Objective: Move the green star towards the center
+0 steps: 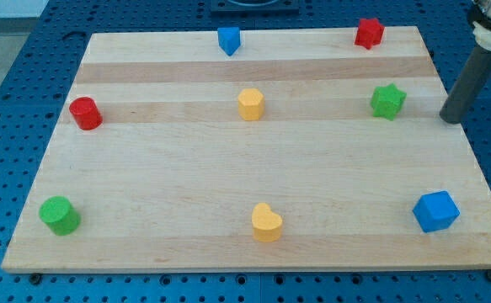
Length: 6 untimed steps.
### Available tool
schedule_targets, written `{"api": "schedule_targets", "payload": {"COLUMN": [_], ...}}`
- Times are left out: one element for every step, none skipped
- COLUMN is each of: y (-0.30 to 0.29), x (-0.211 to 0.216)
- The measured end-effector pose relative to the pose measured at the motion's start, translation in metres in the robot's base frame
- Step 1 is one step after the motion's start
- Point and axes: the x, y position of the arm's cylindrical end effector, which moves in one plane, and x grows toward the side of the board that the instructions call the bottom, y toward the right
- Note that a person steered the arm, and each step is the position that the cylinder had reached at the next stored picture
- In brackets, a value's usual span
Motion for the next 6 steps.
{"api": "schedule_targets", "payload": {"y": [-0.010, -0.051, -0.106, -0.147, -0.134, -0.074], "x": [-0.015, -0.024, -0.024, -0.025, -0.024, -0.024]}}
